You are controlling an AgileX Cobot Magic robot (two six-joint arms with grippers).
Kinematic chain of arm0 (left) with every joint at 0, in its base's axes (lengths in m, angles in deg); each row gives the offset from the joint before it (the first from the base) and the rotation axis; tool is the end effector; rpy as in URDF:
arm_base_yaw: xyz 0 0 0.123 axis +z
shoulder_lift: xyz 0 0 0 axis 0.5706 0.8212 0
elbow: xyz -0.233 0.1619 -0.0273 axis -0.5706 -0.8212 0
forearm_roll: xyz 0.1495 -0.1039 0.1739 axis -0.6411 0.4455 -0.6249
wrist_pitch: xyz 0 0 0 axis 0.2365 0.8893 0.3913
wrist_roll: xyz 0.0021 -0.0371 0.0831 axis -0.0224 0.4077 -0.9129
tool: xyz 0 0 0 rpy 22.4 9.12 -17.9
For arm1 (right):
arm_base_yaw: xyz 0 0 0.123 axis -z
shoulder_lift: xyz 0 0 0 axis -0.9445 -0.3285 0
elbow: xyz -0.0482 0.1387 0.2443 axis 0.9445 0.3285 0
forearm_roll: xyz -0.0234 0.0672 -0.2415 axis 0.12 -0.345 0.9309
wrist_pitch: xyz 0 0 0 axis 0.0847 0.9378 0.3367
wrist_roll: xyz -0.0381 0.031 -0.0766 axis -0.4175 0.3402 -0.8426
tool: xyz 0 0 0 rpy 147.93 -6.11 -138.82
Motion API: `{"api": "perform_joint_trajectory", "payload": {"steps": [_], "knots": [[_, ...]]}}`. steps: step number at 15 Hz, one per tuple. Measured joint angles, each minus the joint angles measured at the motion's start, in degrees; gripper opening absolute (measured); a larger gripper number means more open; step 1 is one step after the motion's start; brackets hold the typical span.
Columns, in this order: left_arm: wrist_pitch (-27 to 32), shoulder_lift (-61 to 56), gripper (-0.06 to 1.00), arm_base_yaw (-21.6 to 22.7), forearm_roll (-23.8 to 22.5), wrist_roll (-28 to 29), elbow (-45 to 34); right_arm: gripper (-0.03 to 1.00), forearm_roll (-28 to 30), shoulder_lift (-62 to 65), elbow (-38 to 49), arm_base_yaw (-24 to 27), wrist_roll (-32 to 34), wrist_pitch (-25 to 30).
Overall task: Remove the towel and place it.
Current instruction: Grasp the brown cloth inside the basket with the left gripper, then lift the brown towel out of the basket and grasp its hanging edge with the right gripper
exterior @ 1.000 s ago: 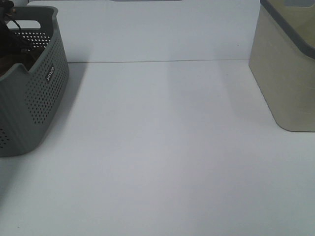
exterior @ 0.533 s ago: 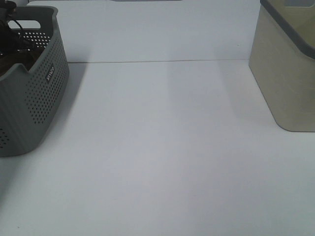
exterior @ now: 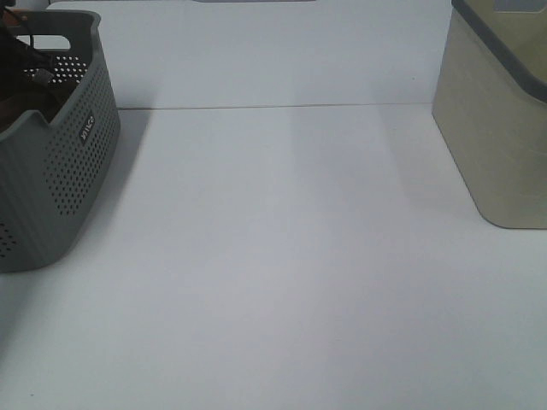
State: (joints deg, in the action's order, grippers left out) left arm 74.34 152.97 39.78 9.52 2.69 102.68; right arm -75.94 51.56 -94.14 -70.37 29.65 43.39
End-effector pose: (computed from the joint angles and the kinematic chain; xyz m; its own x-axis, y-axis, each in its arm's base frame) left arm 0.5506 0.0662 0.1850 -0.7204 0.0777 -0.6892 -0.1250 0.9629 0.2393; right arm -0.0072 0.0123 0.2787 -0.4349 -0.1003 -0.8949 -0.1581 0.9868 -0.0338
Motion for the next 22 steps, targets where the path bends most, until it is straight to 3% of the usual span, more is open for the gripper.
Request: {"api": "perform_joint_trajectory", "payload": {"steps": [4,11,13,14,22], "knots": [[3.44,-5.10,0.00,0.00,0.92,-0.06,0.00,0.69,0.00,0.00,0.00,0.00,0.00,0.00],[6.42,-19.31,0.00,-0.80,11.29,-6.70,0.00,0.69,0.00,0.00,0.00,0.00,0.00,0.00],[6.42,-23.49,0.00,-3.44,11.86,-9.00,0.06,0.69,0.00,0.00,0.00,0.00,0.00,0.00],[6.19,-27.73,0.00,-7.33,12.32,-10.54,0.06,0.69,0.06,0.00,0.00,0.00,0.00,0.00],[6.59,-41.31,0.00,-22.17,13.98,-10.77,0.06,0.69,0.06,0.00,0.00,0.00,0.00,0.00]]}}
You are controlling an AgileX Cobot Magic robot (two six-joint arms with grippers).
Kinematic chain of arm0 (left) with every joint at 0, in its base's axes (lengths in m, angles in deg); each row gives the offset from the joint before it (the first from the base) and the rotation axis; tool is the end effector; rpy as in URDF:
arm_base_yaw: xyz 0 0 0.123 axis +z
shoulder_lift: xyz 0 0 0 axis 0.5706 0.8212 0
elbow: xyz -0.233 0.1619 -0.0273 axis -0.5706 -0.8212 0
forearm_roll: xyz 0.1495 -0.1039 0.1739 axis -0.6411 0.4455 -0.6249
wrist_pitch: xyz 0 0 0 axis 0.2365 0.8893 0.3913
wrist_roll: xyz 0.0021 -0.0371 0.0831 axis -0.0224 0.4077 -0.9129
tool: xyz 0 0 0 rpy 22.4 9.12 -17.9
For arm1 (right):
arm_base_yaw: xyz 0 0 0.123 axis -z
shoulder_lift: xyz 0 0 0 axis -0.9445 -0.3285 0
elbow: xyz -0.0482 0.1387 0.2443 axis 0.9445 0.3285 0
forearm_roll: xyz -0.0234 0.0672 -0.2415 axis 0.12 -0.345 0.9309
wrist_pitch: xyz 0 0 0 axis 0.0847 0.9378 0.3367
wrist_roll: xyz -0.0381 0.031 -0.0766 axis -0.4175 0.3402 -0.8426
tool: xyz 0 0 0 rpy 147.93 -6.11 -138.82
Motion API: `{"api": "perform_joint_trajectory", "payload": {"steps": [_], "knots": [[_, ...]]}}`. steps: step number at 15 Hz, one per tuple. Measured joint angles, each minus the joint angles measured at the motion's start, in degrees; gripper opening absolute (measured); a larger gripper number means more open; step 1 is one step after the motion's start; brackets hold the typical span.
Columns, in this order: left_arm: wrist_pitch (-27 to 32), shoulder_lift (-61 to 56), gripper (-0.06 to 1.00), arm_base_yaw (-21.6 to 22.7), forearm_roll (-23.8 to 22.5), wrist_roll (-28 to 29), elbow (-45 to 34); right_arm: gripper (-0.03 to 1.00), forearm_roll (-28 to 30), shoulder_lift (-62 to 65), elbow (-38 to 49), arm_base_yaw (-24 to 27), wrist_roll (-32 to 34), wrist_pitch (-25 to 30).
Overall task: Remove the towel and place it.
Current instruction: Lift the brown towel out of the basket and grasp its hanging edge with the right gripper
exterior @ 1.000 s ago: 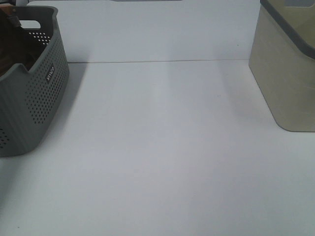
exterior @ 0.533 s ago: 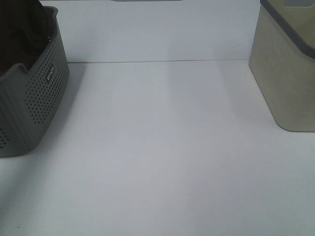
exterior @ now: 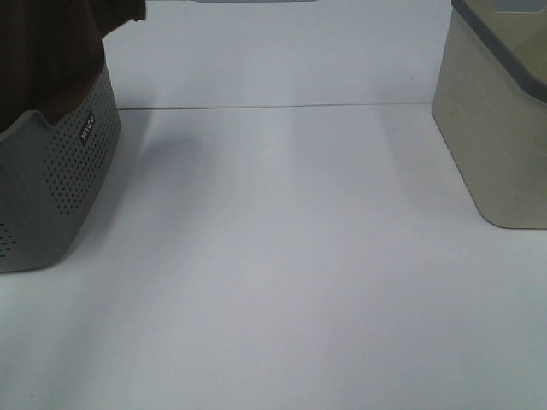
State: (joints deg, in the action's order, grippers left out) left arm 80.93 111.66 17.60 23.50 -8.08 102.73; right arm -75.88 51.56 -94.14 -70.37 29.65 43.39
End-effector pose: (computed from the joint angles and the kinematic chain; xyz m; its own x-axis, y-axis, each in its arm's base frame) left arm 0.3605 -0.1044 0.5229 -0.1550 0.1709 -0.9730 0.2443 0.9610 0.1298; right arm -0.0071 0.0122 0.2787 -0.4349 -0.1009 -0.8948 -0.1575 0.9869 -0.0347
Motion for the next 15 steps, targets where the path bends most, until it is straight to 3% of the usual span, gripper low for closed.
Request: {"api": "perform_joint_trajectory", "payload": {"steps": [3,5,8,11,13,15], "knots": [[3.09,-1.20,0.00,-5.33,0.46,-0.69,0.00,0.69,0.00,-0.17,0.00,0.00,0.00,0.00],[7.79,-1.32,0.00,-12.89,0.92,-2.18,0.00,0.69,-0.29,-3.61,0.00,0.00,0.00,0.06],[9.11,-1.32,0.00,-19.25,0.97,-2.35,0.00,0.69,-4.76,-11.75,0.00,0.00,0.00,-0.17],[9.85,-1.32,0.00,-23.95,1.43,-2.35,0.00,0.69,-14.55,-23.95,-0.34,0.00,-3.55,-1.26],[9.74,-1.15,0.00,-25.67,2.23,-2.35,0.00,0.69,-23.15,-32.54,-0.63,0.00,-10.83,-1.83],[8.77,0.29,0.00,-26.30,4.47,-2.35,0.00,0.68,-33.69,-40.74,-0.63,0.00,-22.06,-3.27]]}}
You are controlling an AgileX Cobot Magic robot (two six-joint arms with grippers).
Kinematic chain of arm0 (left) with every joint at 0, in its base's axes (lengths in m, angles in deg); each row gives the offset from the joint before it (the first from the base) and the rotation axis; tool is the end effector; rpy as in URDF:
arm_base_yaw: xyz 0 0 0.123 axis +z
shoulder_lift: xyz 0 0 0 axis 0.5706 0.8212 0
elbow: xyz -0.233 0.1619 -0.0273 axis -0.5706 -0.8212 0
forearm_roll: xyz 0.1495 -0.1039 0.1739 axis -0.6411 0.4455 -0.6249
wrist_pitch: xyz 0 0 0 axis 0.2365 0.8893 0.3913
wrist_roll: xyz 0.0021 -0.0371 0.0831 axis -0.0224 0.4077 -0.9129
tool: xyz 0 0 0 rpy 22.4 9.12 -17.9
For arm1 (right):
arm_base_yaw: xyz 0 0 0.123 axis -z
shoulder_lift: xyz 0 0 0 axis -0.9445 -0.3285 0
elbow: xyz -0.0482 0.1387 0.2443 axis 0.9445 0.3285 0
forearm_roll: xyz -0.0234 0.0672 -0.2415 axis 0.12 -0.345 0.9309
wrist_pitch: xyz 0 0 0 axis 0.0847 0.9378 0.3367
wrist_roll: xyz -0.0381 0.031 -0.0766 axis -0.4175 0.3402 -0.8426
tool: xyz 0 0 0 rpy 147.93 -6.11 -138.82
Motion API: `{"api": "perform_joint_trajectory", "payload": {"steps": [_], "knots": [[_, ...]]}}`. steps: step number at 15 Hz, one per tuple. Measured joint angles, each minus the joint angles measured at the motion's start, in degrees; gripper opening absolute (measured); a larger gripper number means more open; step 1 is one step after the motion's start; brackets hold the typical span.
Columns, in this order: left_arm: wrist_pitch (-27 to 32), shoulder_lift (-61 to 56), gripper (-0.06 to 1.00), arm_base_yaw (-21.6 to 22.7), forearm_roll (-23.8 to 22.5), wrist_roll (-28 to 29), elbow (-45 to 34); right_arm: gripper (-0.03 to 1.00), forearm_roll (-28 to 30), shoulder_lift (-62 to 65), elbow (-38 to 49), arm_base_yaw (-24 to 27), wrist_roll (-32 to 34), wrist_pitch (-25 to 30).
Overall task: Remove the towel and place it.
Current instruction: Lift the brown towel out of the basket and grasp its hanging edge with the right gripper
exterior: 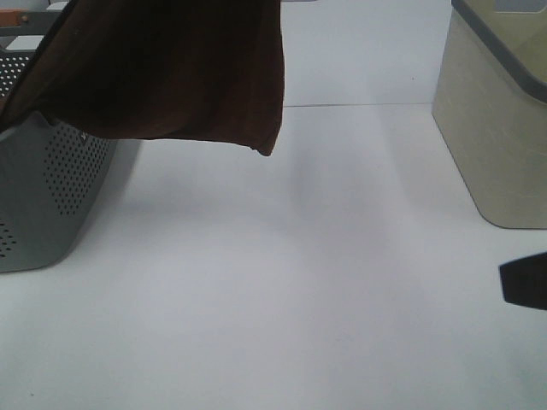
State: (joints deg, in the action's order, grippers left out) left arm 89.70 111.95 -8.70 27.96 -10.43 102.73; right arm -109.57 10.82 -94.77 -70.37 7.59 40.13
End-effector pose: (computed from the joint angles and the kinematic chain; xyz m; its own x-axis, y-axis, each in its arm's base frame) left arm 0.2728 -0.2553 0.5073 -0.1858 0.3085 -0.9329 0.6898 0.7171 0.0997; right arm 0.1042 0.0513 0.2702 -0.7838 -0.0864 -0.6149 -0.4079 0.8184 0.4048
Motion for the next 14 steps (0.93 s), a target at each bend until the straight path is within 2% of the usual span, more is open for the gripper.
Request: {"api": "perform_joint_trajectory", "payload": {"steps": [3,4,10,11,14], "knots": [[-2.41,2.69,0.00,0.06,3.44,0.00,0.00,0.67,-20.11,-9.80,-0.92,0.00,-20.97,-3.09],[-3.61,2.98,0.00,0.06,4.47,0.00,0.00,0.67,-25.15,-12.20,-1.89,0.00,-28.76,-3.95],[-11.23,2.98,0.00,0.06,8.77,0.00,0.00,0.67,-41.20,-24.92,-7.56,0.00,-55.18,-10.77],[-11.57,2.98,0.00,0.06,8.77,0.00,0.00,0.67,-42.86,-26.01,-7.68,0.00,-57.64,-10.89],[-12.32,3.04,0.00,0.06,8.94,0.00,0.00,0.67,-53.57,-32.54,-7.73,-0.97,-73.17,-10.83]]}}
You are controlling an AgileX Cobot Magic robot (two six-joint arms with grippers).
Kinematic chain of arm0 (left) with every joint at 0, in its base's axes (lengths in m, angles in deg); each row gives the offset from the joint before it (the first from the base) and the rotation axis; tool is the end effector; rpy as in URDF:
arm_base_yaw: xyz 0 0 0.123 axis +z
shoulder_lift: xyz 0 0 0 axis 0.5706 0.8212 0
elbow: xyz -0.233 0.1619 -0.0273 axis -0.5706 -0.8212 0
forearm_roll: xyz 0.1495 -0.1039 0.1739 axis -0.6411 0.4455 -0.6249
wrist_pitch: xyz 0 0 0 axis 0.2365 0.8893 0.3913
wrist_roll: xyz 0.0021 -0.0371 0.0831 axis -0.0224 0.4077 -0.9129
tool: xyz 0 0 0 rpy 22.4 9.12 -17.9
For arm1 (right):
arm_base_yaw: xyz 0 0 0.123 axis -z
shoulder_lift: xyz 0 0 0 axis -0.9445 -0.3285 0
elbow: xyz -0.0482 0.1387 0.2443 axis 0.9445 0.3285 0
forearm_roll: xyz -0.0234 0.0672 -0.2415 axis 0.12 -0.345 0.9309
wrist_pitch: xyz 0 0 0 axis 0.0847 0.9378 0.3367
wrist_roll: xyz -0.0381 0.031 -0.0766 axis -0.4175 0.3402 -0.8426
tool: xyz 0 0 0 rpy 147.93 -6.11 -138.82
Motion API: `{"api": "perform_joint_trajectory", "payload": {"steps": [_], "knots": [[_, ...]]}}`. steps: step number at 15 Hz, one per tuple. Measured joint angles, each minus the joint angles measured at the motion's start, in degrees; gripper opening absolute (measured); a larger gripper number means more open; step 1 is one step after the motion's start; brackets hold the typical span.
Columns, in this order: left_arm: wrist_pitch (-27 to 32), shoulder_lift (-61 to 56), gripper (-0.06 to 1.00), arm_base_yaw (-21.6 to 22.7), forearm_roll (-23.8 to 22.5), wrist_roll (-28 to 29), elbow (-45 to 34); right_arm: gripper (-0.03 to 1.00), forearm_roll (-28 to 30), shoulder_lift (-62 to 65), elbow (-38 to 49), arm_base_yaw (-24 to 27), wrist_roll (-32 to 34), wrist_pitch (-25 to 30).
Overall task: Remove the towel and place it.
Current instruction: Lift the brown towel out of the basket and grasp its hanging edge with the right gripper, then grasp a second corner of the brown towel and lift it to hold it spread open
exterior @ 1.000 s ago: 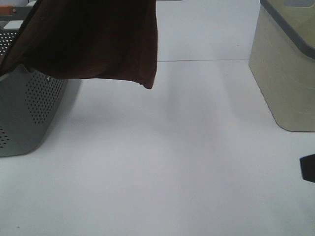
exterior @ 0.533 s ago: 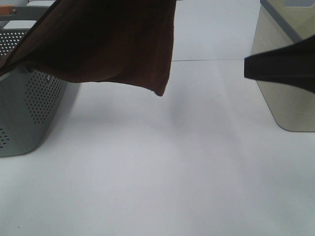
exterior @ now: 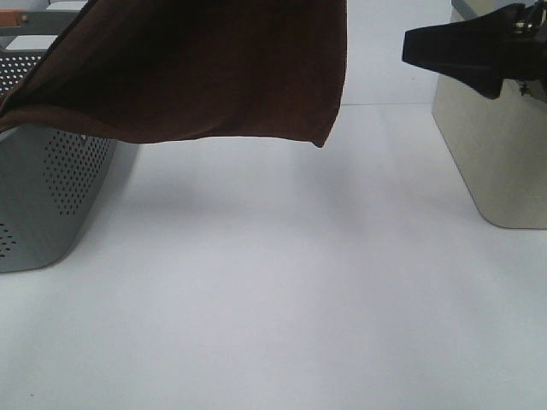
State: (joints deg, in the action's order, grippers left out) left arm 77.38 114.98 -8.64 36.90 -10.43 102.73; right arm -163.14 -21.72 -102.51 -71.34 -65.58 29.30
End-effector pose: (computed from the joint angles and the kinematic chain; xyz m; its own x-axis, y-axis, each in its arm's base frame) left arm 0.2853 -0.2791 0.5060 -0.1525 0.1134 -0.9818 0.7339 0.6783 -0.0357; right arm 0.2371 0.0686 0.2699 -0.3288 -0.0832 -0.9407 -0.7146 0.6731 0.1902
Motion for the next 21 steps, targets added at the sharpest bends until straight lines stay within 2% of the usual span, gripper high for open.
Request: {"api": "perform_joint_trajectory", "payload": {"steps": [1,3,5,9,11,12,13,16,17,18,20,21], "knots": [[-0.23,0.11,0.00,0.00,0.00,0.00,0.00,0.67,-1.83,-2.46,-0.11,-2.18,-5.84,0.00],[-0.74,0.34,0.00,0.00,0.00,0.00,0.00,0.67,-2.98,-7.33,-0.11,-7.05,-13.01,-0.29],[-1.15,0.40,0.00,0.00,0.00,0.00,0.00,0.67,-2.92,-11.12,-0.80,-9.80,-14.50,-1.89],[-2.64,0.74,0.00,0.00,0.00,-0.06,0.00,0.67,-3.27,-16.79,-6.88,-10.20,-14.73,-2.18],[-2.86,0.74,0.00,0.00,0.00,-0.06,0.00,0.60,-3.38,-18.16,-7.79,-10.20,-13.92,-2.18],[-2.86,0.74,0.00,0.00,0.00,-0.06,0.00,0.60,-3.38,-18.16,-7.79,-10.20,-13.92,-2.18],[-3.27,0.80,0.00,0.00,0.00,-0.06,0.00,0.53,-3.38,-18.45,-7.85,-10.20,-13.81,-2.18],[-4.24,0.80,0.00,0.00,0.00,-0.06,0.00,0.20,-3.38,-18.51,-8.02,-10.20,-12.83,-2.18],[-4.24,0.80,0.00,0.00,0.00,-0.06,0.00,0.11,-3.38,-18.51,-8.02,-10.20,-11.40,-2.18],[-4.24,0.80,0.00,0.00,-0.11,-0.06,0.00,0.00,-3.38,-18.51,-8.02,-10.20,-6.76,-2.18],[-4.30,0.80,0.00,0.00,-1.26,-0.06,0.00,0.00,-2.52,-18.51,-8.88,-10.20,0.23,-2.52],[-4.30,0.80,0.00,0.00,-2.35,-0.06,0.00,0.00,0.57,-18.51,-10.54,-10.20,5.67,-2.98]]}}
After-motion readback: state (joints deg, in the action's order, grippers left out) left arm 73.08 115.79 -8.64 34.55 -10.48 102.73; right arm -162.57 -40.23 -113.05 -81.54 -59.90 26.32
